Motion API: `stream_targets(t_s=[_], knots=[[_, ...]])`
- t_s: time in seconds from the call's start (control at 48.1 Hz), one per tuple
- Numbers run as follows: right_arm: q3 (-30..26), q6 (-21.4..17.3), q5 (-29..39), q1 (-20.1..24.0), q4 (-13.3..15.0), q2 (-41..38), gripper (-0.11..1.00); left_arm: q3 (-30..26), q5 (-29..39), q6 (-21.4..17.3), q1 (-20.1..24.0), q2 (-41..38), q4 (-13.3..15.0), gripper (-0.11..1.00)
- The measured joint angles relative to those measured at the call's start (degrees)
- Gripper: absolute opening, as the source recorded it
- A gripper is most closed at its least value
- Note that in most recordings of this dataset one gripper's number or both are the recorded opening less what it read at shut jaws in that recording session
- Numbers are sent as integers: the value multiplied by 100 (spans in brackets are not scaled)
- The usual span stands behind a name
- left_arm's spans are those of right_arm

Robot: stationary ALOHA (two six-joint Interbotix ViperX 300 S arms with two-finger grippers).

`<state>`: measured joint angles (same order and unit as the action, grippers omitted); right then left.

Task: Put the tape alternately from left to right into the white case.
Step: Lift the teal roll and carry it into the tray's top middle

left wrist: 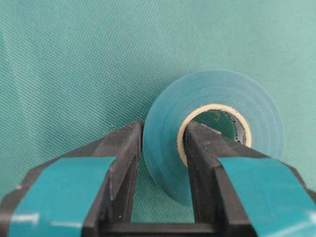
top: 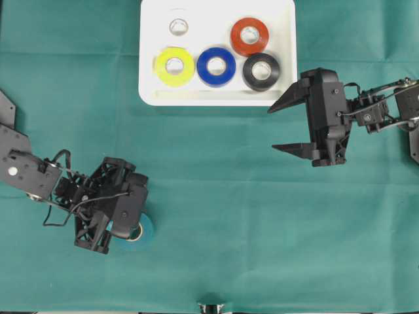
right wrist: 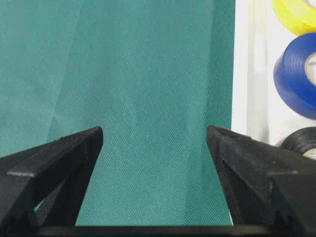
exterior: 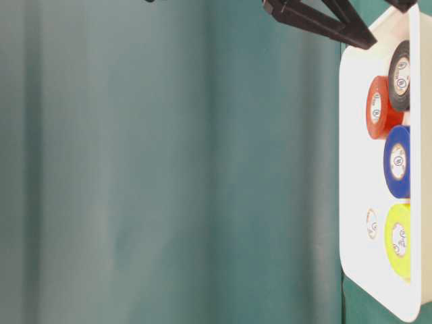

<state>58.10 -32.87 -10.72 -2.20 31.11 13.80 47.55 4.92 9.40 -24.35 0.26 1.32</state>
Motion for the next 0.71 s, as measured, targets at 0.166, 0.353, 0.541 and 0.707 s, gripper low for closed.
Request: stream_targets(t_s=[0.166, 0.353, 0.541, 0.707], knots=[[0, 0, 0, 0, 0, -9, 83, -132, 431, -9, 0, 229, 9, 24], [0, 0, 0, 0, 0, 0, 83, -220, 527, -26, 9, 439, 9, 24], [0, 0, 0, 0, 0, 0, 83, -229, 536, -35, 202, 510, 9, 24], [0, 0, 0, 0, 0, 0, 83, -255, 536, -35, 642, 510, 0, 24]])
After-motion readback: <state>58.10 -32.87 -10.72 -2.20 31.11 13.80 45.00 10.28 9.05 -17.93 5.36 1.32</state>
